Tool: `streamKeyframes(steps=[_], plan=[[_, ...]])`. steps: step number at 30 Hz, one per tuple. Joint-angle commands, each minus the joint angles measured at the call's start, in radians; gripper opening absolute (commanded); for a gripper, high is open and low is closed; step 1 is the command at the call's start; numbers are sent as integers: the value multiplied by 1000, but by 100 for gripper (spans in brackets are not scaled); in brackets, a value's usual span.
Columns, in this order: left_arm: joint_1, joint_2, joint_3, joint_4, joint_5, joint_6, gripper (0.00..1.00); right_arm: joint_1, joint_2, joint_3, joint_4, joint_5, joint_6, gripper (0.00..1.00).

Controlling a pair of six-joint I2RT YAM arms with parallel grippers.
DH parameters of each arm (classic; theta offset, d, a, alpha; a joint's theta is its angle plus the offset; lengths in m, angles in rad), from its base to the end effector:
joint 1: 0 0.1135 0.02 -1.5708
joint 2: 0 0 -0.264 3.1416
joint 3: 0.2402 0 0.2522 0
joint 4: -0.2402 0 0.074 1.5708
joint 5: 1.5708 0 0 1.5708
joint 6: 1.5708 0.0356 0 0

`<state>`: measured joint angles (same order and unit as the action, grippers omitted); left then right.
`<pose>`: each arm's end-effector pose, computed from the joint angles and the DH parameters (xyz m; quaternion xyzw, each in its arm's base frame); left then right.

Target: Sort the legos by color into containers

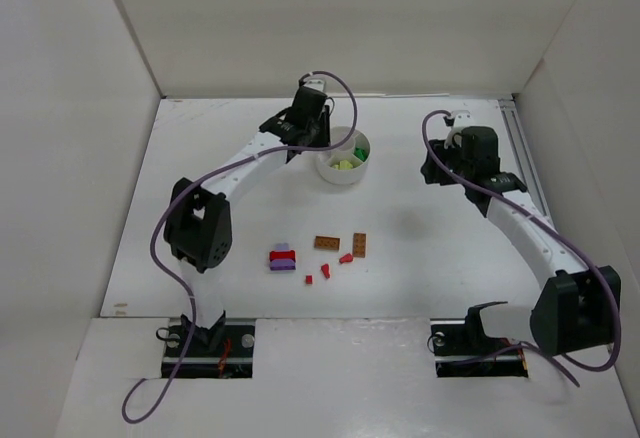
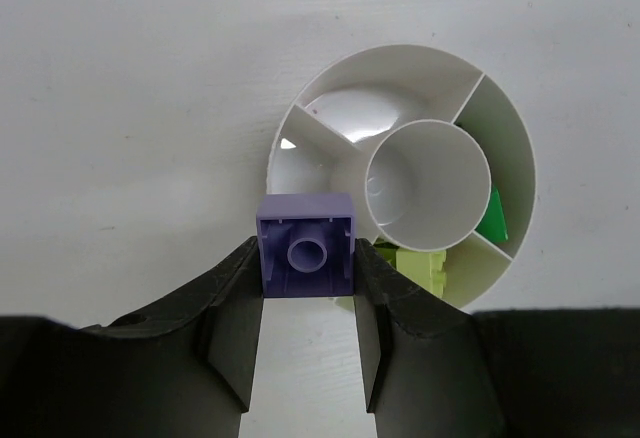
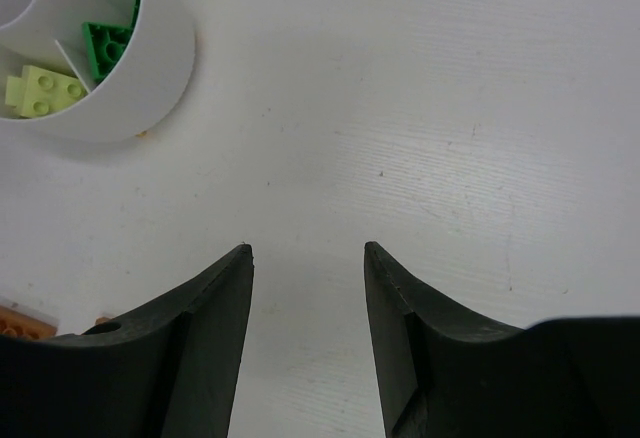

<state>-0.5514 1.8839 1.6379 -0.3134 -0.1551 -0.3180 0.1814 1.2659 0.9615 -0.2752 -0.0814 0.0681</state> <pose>0.3828 -0.2290 0.3053 0.0643 0.8706 -0.1419 0.4666 0.2788 0.0541 0.2892 -0.0691 0.8765 0.0946 0.4670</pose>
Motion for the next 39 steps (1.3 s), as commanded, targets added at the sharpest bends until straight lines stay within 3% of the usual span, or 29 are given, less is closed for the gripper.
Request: streamKeyframes(steps=[1, 6, 16, 24, 26, 27, 30, 31, 35, 39], plan=[[10, 23, 80, -21, 45, 34, 27, -17, 26, 54, 47, -4, 7, 54], [19, 69, 114, -50, 45, 34, 27, -26, 55, 63, 47, -4, 7, 54], [19, 69, 74, -50, 110, 34, 46, -45, 82, 63, 56, -32, 7, 54], [19, 21, 65, -41, 124, 43, 49, -45, 53, 63, 56, -79, 7, 54], [28, -9, 37, -41, 115, 34, 59, -45, 38, 52, 67, -116, -19, 54], [28, -49, 25, -41, 115, 34, 72, -45, 23, 52, 67, -130, -37, 54], [39, -156, -59, -41, 104, -30, 98, 27, 7, 40, 67, -159, -83, 57], [50, -190, -90, -41, 60, -58, 100, 53, -2, 40, 67, -143, -83, 57], [73, -369, -271, -101, -30, -263, 100, 199, 22, 49, 54, -123, -94, 59], [85, -566, -458, -284, -173, -524, 100, 407, 67, 60, 54, -78, -44, 59]])
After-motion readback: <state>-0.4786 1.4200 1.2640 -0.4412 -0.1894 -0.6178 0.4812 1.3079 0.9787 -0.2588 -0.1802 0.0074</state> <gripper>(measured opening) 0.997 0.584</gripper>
